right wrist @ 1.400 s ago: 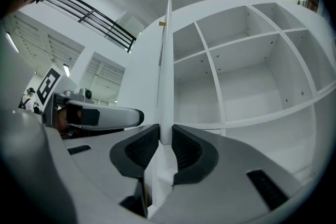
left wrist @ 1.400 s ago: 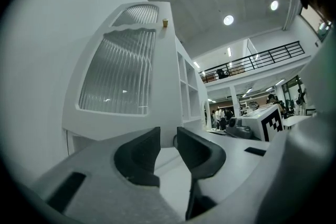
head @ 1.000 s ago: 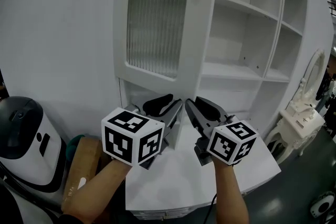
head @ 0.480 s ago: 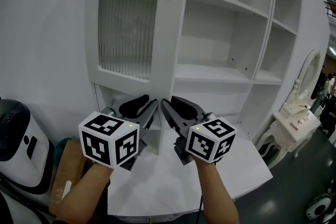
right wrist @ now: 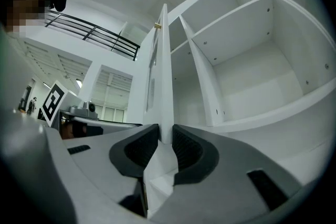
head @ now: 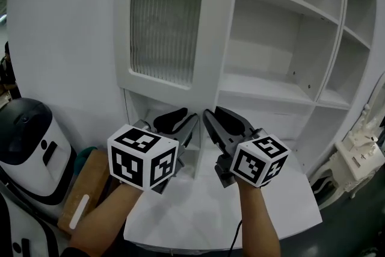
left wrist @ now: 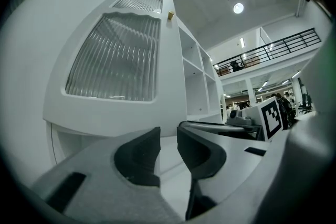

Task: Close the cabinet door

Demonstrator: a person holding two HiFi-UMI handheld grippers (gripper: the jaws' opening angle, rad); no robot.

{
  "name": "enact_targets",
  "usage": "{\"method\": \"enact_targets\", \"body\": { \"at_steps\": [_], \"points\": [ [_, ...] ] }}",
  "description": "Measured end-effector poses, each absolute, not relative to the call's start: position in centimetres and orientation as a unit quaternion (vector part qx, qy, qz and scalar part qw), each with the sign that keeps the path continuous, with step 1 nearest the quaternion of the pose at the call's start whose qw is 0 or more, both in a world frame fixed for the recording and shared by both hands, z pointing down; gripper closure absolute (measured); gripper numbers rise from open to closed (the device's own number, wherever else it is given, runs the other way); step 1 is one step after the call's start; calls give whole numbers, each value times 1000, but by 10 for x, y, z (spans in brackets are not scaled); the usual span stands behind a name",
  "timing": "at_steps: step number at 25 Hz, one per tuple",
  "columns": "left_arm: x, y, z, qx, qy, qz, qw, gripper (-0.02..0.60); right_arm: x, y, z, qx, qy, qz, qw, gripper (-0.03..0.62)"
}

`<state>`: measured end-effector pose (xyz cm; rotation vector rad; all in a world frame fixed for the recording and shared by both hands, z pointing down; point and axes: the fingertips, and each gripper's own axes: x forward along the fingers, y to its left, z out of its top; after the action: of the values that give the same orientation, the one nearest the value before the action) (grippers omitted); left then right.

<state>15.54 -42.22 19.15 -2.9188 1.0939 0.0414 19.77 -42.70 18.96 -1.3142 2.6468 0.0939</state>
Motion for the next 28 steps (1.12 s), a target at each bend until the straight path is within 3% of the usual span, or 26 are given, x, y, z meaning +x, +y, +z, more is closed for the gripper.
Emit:
{"method": "enact_targets", "body": {
  "at_steps": [28],
  "points": [
    [139,-447,183,-927,372,26,24,471,223,-493,191,-476,872,-9,113,480]
  ]
}}
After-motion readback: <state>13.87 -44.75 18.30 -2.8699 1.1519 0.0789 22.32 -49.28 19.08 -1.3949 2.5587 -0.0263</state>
